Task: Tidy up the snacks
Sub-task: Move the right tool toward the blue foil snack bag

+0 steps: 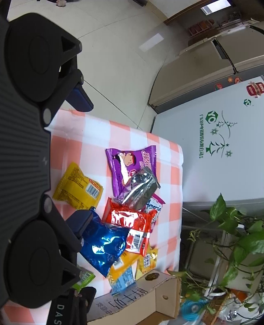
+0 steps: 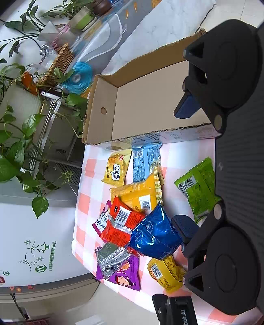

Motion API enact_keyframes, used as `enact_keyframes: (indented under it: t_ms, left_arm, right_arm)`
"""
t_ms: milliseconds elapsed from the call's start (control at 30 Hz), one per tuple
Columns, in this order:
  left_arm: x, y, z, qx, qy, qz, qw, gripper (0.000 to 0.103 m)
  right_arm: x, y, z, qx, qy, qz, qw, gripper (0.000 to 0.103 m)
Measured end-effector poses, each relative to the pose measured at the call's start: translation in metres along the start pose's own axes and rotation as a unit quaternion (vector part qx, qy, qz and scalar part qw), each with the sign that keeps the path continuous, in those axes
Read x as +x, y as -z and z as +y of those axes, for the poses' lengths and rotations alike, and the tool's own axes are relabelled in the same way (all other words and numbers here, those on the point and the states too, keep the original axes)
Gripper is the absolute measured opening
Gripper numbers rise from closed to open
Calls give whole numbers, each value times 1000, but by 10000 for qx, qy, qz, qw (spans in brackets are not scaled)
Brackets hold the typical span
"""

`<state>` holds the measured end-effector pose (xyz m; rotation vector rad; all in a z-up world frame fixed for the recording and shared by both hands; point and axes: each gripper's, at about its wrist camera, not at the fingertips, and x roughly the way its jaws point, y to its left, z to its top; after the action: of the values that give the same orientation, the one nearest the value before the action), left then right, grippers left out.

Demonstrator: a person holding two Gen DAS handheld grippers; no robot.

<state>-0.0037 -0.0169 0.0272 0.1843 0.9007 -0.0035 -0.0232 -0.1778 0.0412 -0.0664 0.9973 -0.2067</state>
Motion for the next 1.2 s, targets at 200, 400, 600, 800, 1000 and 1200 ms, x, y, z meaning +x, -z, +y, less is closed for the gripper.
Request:
enact_keyframes:
  t_ms: [200,400,600,800,1000,1200]
  left_arm:
    - [0,2,-3,82,55,32,9999,102]
    - [2,4,-9,163,71,68,9998,102]
    - [2,5,-10,144,64,60,9999,102]
    - [3,5,-10,158,14,47,9999,102]
    - [3,6,-11,194,-70,6,9998,101]
    - [4,7,-10,183,-98,19,9998,101]
  right_arm:
    - [1,-1,3,11,32,3,10000,103]
    - [5,0,6,-16,66,75,9999,103]
    - [7,0,6,-49,58,97,9999,103]
    - [7,1,10,-94,106,75,9999,103]
    - [9,1,12,-143,127,63,9998,103]
    - [9,1,15,-166,149,69,9997,103]
